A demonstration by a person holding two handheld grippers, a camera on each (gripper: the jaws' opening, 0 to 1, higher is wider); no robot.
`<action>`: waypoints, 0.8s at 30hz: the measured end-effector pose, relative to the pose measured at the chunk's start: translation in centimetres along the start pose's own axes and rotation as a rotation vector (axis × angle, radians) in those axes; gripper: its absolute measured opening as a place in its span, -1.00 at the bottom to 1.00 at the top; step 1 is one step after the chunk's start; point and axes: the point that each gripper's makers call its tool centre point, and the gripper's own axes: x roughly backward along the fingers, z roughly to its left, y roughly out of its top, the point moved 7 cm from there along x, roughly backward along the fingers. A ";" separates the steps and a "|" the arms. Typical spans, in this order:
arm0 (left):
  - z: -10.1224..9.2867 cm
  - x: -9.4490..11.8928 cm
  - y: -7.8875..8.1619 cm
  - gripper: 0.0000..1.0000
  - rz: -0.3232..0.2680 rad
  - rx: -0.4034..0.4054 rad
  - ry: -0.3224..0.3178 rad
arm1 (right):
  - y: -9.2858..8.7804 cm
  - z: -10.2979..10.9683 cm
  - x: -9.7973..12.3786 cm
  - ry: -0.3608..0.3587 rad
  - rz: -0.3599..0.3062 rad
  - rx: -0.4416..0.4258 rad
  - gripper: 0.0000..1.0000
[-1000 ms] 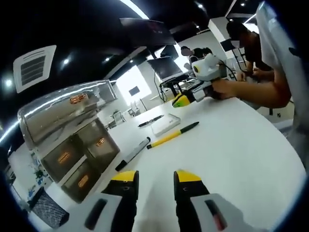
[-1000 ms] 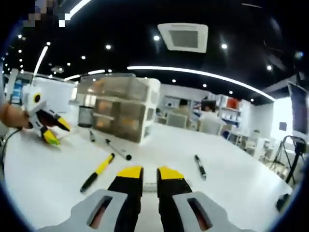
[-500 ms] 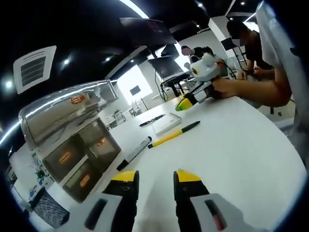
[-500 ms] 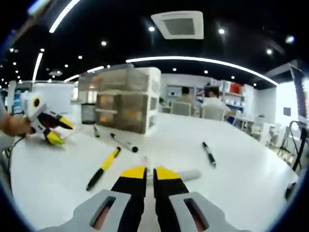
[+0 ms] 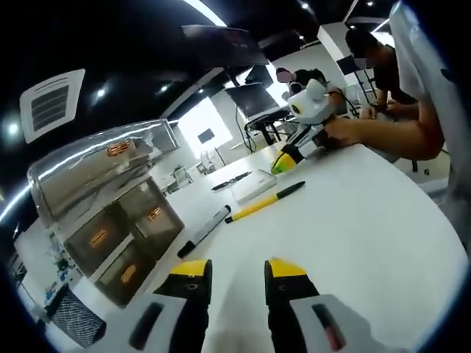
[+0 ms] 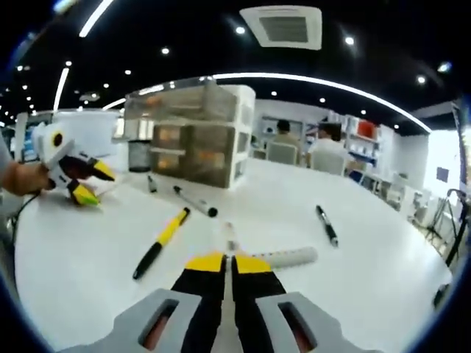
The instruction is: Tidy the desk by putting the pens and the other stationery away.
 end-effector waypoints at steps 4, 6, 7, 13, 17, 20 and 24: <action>-0.1 0.0 0.0 -0.42 0.002 -0.003 -0.003 | -0.3 0.1 -0.2 -0.002 0.027 0.020 -0.93; -0.1 0.0 0.0 -0.42 0.000 -0.004 -0.002 | -0.4 0.1 -0.3 -0.003 0.034 0.023 -0.93; -0.1 0.0 0.0 -0.42 0.000 -0.005 -0.002 | -0.4 0.1 -0.4 -0.004 0.041 0.025 -0.93; -0.2 0.0 0.0 -0.42 0.002 -0.005 -0.008 | -0.6 0.1 -0.5 -0.009 0.047 0.040 -0.93; -0.4 0.0 -0.1 -0.42 0.004 -0.005 -0.013 | -0.4 0.2 -0.5 -0.017 0.028 0.064 -0.93; -0.5 0.0 -0.1 -0.42 0.006 -0.007 -0.017 | -0.3 0.1 -0.5 -0.017 0.024 0.064 -0.93; -0.5 -0.1 -0.1 -0.42 0.006 -0.007 -0.019 | -0.4 0.2 -0.8 -0.017 0.030 0.077 -0.93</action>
